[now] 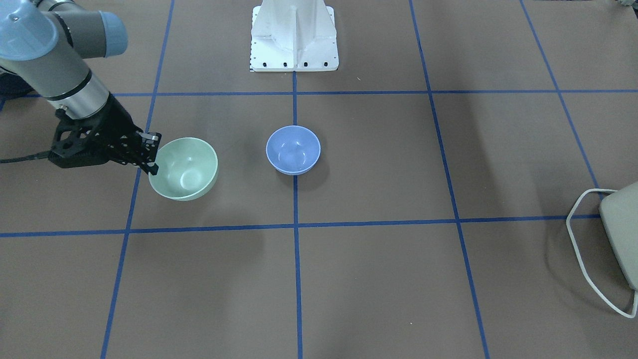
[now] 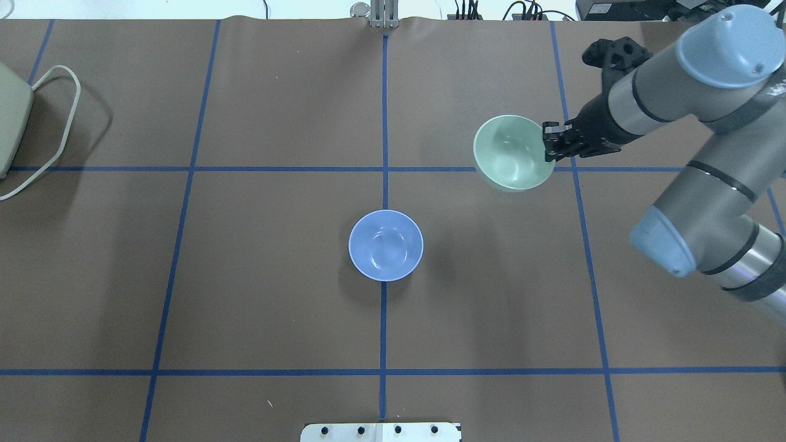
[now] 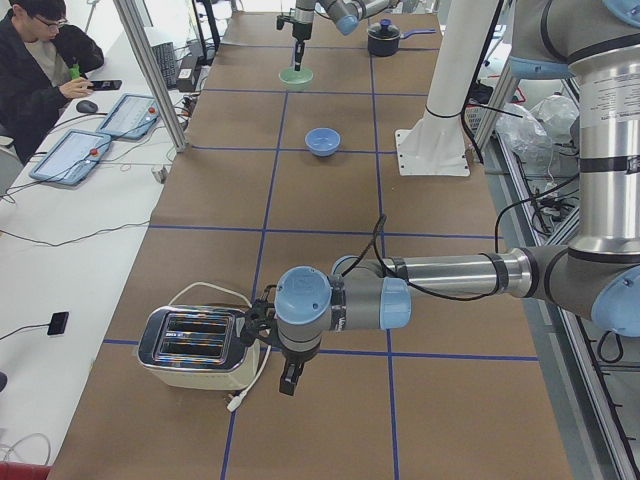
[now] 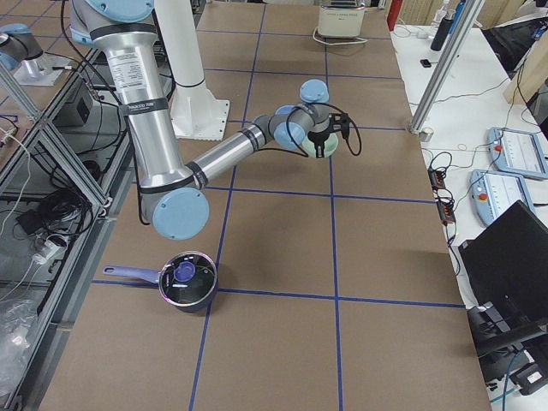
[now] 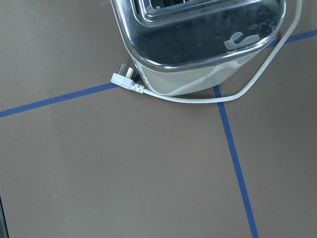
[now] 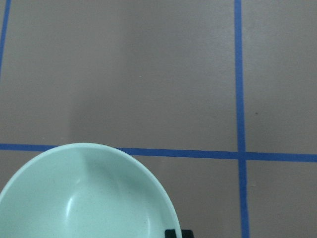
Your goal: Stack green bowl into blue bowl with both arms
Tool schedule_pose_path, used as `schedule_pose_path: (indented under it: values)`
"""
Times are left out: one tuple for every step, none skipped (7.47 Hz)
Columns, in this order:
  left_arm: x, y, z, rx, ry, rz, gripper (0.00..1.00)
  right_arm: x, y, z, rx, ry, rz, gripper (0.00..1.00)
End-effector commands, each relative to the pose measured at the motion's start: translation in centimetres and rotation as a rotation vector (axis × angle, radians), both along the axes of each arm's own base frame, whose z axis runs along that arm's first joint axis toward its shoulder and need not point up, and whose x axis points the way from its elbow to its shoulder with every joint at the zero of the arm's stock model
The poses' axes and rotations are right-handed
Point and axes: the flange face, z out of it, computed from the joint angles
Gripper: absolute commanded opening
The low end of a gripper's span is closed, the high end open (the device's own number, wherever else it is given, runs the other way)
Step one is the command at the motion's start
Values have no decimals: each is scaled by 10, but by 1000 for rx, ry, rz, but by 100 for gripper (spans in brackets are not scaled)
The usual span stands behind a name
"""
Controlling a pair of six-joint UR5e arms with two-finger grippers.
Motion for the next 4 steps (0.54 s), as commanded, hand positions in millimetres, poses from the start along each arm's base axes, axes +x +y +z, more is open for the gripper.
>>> schedule_pose_path:
  values:
    - [1, 3, 0, -2, 1, -2, 98, -92, 42, -81, -98, 1, 80, 0]
    - [1, 4, 0, -1, 1, -1, 98, -129, 65, -104, -109, 44, 93, 0]
    - [1, 3, -1, 1, 0, -1, 98, -158, 88, -112, -138, 56, 95, 0]
    - [1, 3, -1, 1, 0, -1, 98, -183, 109, -110, -125, 78, 105, 0]
